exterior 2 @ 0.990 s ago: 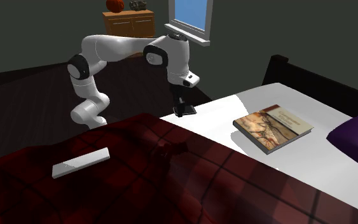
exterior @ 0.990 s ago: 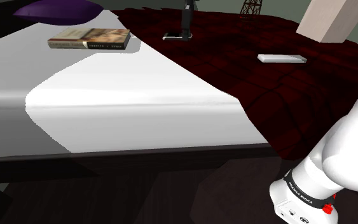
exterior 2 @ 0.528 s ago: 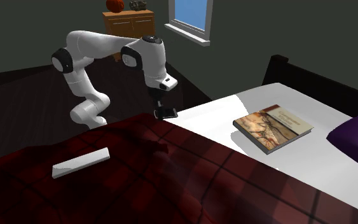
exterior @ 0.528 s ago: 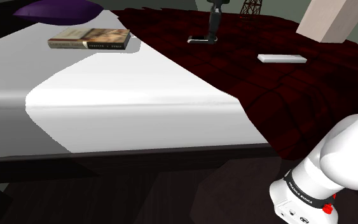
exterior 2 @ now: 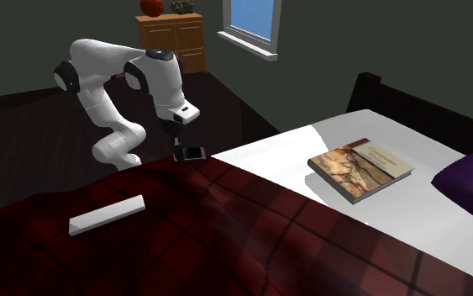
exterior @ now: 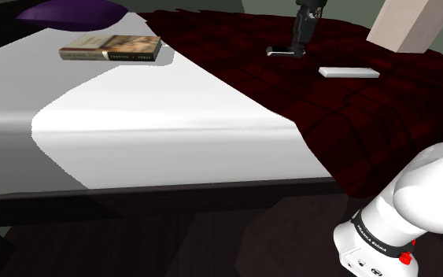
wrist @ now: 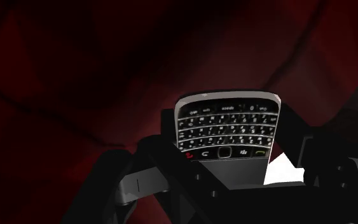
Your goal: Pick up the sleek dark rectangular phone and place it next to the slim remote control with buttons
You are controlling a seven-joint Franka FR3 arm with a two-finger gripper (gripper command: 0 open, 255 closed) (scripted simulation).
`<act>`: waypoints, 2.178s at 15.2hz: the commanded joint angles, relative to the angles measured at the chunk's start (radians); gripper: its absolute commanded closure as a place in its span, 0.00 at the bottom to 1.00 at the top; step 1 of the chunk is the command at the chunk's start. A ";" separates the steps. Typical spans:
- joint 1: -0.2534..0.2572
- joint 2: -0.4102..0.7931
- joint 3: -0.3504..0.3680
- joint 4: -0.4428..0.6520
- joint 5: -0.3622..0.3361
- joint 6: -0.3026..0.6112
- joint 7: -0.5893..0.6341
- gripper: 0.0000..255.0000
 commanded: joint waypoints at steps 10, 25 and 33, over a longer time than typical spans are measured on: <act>-0.086 -0.246 -0.149 -0.184 -0.099 -0.055 -0.206 1.00; -0.161 -0.387 -0.290 -0.339 -0.218 -0.022 -0.365 1.00; -0.170 -0.406 -0.308 -0.450 -0.236 0.070 -0.360 1.00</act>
